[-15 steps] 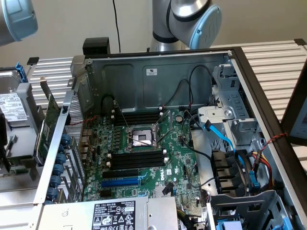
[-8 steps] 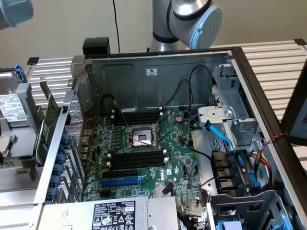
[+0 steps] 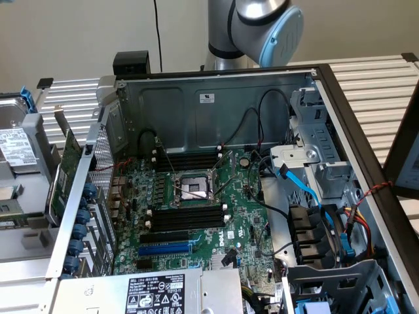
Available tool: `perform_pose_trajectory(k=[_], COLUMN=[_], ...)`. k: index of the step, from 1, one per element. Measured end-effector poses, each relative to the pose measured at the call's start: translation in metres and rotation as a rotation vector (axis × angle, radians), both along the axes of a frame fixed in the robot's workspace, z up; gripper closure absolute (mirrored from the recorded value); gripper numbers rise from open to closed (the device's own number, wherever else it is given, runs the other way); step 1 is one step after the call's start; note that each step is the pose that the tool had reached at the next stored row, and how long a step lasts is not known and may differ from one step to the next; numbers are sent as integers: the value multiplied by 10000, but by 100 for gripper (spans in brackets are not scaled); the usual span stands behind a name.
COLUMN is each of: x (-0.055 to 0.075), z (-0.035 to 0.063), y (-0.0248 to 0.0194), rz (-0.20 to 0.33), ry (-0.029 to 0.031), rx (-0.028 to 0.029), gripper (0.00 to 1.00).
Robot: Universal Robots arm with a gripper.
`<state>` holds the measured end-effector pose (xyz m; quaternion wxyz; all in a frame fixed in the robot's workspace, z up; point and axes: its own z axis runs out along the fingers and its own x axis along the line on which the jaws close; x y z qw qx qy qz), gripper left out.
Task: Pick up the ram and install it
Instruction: 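Pick up the ram and move it above insertion slot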
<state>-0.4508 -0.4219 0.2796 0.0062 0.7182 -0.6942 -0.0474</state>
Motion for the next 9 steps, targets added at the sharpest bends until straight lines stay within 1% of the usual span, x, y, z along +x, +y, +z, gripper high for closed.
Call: perform_pose_trajectory(k=[4,9], x=[71,189], z=[181,408], y=[-37,-94], rz=[0,0], ry=[32,69], rx=[0,0], gripper=[87,87])
